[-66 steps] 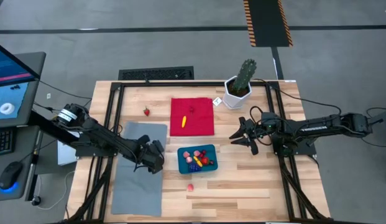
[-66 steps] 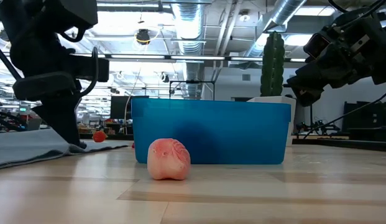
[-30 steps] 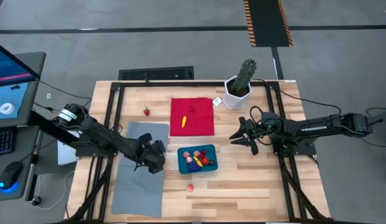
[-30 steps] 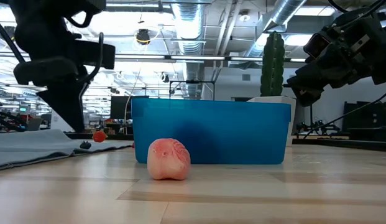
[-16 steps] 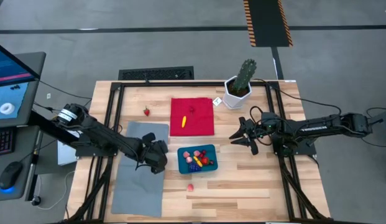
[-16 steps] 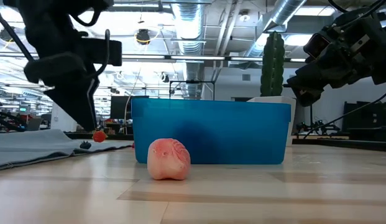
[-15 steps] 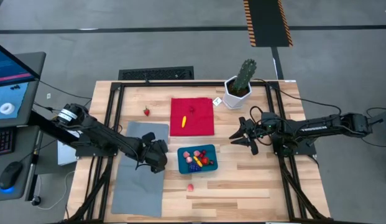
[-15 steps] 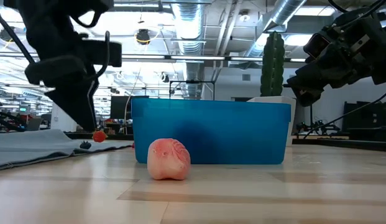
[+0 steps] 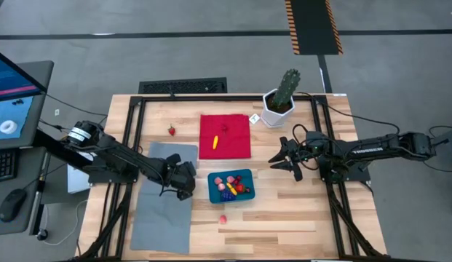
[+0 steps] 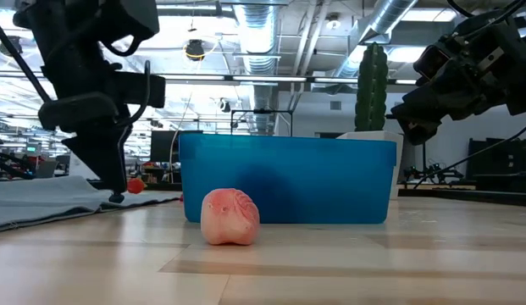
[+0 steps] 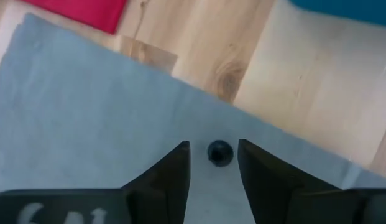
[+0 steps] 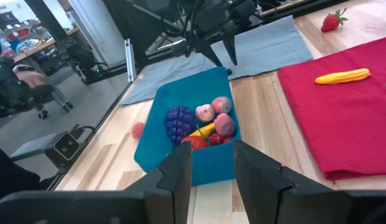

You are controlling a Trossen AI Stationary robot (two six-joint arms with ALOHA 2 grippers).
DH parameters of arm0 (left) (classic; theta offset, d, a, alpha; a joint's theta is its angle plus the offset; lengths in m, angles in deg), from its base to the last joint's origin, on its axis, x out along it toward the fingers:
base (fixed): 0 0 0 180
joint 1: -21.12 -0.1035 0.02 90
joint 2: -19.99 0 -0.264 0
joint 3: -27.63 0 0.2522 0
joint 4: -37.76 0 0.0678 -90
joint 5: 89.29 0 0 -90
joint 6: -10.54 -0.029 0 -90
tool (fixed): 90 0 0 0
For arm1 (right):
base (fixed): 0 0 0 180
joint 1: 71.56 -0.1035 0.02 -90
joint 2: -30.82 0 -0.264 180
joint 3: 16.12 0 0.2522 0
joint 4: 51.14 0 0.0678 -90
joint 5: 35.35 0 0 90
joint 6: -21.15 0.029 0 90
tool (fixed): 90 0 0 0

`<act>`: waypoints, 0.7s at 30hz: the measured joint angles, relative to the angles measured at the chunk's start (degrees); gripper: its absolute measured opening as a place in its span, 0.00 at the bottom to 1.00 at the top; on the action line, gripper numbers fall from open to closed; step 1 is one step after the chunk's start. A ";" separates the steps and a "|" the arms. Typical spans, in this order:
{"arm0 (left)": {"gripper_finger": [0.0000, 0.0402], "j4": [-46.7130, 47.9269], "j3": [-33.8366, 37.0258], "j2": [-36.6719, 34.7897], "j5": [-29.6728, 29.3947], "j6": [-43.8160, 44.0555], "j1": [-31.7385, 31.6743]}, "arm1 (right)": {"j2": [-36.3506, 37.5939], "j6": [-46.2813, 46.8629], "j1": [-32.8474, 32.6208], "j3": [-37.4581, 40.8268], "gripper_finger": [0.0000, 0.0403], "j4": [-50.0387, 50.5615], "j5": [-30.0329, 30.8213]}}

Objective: Pick and placing Produce into tupperware
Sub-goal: Put the blueberry into the blue bin

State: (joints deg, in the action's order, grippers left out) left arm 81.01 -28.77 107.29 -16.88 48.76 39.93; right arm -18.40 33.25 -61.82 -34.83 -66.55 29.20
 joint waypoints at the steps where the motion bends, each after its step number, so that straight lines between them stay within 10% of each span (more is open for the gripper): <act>1: 0.30 -0.10 0.00 0.00 -0.06 0.00 -0.02 | 0.01 0.00 0.00 0.00 0.35 0.00 0.00; 21: 0.23 -3.02 1.64 0.00 2.86 -0.04 -0.55 | 0.00 0.00 0.00 0.00 0.34 0.00 0.00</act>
State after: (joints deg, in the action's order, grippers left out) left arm 77.99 -27.13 107.29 -14.02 48.71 39.38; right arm -18.40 33.25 -61.82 -34.83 -66.55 29.20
